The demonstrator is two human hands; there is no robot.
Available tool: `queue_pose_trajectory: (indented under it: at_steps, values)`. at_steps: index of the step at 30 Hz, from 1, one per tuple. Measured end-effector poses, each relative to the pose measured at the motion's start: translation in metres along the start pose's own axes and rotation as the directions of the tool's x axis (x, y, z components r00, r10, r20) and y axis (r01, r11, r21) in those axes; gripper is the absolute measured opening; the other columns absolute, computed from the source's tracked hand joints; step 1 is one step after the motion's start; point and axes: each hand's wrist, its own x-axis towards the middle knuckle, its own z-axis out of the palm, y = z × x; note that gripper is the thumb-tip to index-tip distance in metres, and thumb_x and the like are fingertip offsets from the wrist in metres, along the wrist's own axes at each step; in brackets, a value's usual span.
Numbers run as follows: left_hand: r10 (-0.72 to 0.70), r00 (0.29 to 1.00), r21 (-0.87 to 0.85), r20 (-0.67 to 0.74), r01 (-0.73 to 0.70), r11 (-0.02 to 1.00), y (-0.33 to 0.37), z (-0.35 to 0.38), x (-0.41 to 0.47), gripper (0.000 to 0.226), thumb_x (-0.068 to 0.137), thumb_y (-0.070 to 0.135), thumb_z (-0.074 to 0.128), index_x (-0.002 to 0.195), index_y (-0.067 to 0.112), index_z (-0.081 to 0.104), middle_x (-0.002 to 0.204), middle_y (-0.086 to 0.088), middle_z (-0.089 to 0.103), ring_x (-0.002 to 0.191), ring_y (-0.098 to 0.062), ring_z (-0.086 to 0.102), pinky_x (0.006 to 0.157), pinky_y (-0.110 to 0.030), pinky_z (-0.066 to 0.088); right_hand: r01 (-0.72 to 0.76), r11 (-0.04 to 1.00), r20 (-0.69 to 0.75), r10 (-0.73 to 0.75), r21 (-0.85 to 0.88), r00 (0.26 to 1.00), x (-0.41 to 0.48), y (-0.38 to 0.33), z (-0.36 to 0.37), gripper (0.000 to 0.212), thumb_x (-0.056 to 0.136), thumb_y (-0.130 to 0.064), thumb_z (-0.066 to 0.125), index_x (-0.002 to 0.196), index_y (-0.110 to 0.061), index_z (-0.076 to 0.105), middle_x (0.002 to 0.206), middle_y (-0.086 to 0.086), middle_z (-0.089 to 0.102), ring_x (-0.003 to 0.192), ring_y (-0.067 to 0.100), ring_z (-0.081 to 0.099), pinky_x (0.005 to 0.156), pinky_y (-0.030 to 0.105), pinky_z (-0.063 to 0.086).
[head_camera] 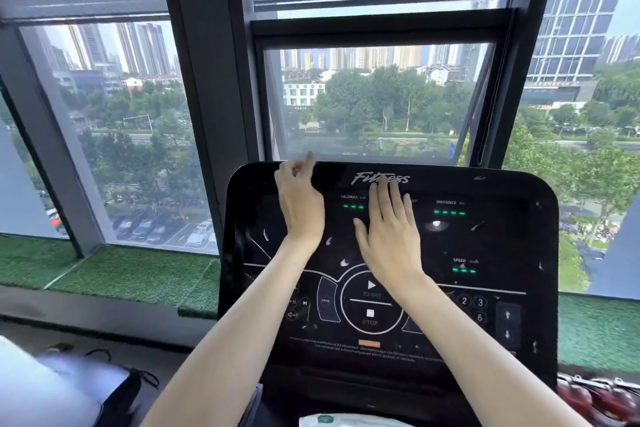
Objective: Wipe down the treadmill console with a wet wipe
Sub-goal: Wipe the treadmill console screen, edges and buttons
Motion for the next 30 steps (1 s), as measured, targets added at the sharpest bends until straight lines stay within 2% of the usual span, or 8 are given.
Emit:
queue_pose_trajectory:
  at_steps: [5, 8, 10, 14, 19, 23, 28, 30]
  values:
    - [0.375, 0.895, 0.038, 0.243, -0.395, 0.918, 0.012, 0.011, -0.007, 0.065, 0.077, -0.017, 0.049, 0.127, 0.023, 0.055, 0.117, 0.001, 0.048, 0.108, -0.015, 0.043, 0.085, -0.025, 0.048, 0.014, 1.0, -0.019, -0.014, 0.005, 1.0, 0.0, 0.003, -0.002, 0.057, 0.093, -0.032, 0.042, 0.138, 0.003, 0.04, 0.147, 0.02, 0.036, 0.138, 0.031, 0.032, 0.114, 0.047, 0.021]
    - [0.053, 0.996, 0.005, 0.066, -0.053, 0.999, 0.001, 0.005, 0.003, 0.052, 0.085, -0.013, 0.047, 0.125, 0.017, 0.058, 0.112, 0.001, 0.049, 0.108, -0.013, 0.043, 0.093, -0.014, 0.036, 0.035, 0.999, -0.012, -0.035, 0.008, 0.999, 0.001, 0.007, -0.003, 0.058, 0.091, -0.032, 0.04, 0.138, 0.003, 0.041, 0.146, 0.02, 0.038, 0.137, 0.031, 0.034, 0.113, 0.048, 0.024]
    - [-0.053, 0.998, 0.01, 0.015, 0.053, 0.999, 0.017, 0.006, -0.003, 0.05, 0.085, -0.014, 0.047, 0.124, 0.014, 0.058, 0.113, -0.001, 0.049, 0.106, -0.015, 0.043, 0.089, -0.016, 0.036, 0.036, 0.999, -0.005, -0.035, 0.024, 0.999, 0.001, 0.006, -0.004, 0.058, 0.091, -0.03, 0.049, 0.138, 0.003, 0.04, 0.147, 0.02, 0.037, 0.137, 0.032, 0.033, 0.114, 0.048, 0.025]
    - [0.315, 0.924, -0.001, 0.216, -0.323, 0.946, 0.03, 0.014, -0.011, 0.055, 0.082, -0.014, 0.049, 0.126, 0.019, 0.056, 0.115, 0.001, 0.05, 0.109, -0.015, 0.044, 0.088, -0.022, 0.043, 0.072, 0.997, 0.032, -0.073, 0.027, 0.997, 0.002, 0.013, -0.008, 0.059, 0.091, -0.029, 0.05, 0.14, 0.001, 0.039, 0.148, 0.018, 0.035, 0.14, 0.029, 0.03, 0.115, 0.047, 0.022]
    - [-0.08, 0.996, -0.044, 0.047, 0.082, 0.996, 0.027, 0.009, -0.003, 0.054, 0.085, -0.015, 0.044, 0.13, 0.013, 0.053, 0.109, 0.001, 0.042, 0.102, -0.014, 0.044, 0.079, -0.007, 0.032, 0.02, 0.998, -0.009, -0.02, 0.053, 1.0, -0.003, 0.034, -0.019, 0.059, 0.093, -0.024, 0.048, 0.144, 0.0, 0.031, 0.153, 0.02, 0.024, 0.143, 0.029, 0.02, 0.117, 0.042, 0.014]
    - [0.364, 0.894, -0.054, 0.262, -0.363, 0.93, 0.041, 0.021, -0.018, 0.065, 0.077, -0.018, 0.046, 0.13, 0.019, 0.053, 0.114, -0.003, 0.046, 0.105, -0.017, 0.043, 0.075, -0.013, 0.031, -0.182, 0.981, 0.01, 0.182, 0.067, 0.983, -0.009, 0.045, -0.025, 0.058, 0.098, -0.028, 0.04, 0.146, 0.0, 0.025, 0.156, 0.019, 0.013, 0.145, 0.03, 0.008, 0.118, 0.041, 0.005]
    - [-0.007, 0.991, -0.092, 0.134, 0.02, 0.996, 0.027, 0.019, 0.0, 0.06, 0.081, -0.018, 0.043, 0.131, 0.014, 0.053, 0.116, -0.003, 0.044, 0.112, -0.017, 0.04, 0.084, -0.013, 0.033, -0.166, 0.986, 0.068, 0.165, 0.01, 0.984, -0.007, 0.051, -0.029, 0.06, 0.098, -0.035, 0.035, 0.147, -0.004, 0.022, 0.157, 0.014, 0.012, 0.146, 0.026, 0.008, 0.118, 0.039, 0.001]
    - [0.216, 0.952, -0.08, 0.216, -0.203, 0.976, 0.041, 0.021, -0.011, 0.063, 0.079, -0.018, 0.043, 0.132, 0.016, 0.051, 0.118, -0.004, 0.044, 0.109, -0.017, 0.038, 0.082, -0.019, 0.04, -0.158, 0.987, 0.069, 0.159, -0.025, 0.985, -0.007, 0.051, -0.029, 0.06, 0.098, -0.035, 0.037, 0.147, -0.002, 0.024, 0.156, 0.016, 0.016, 0.145, 0.028, 0.012, 0.118, 0.042, 0.005]
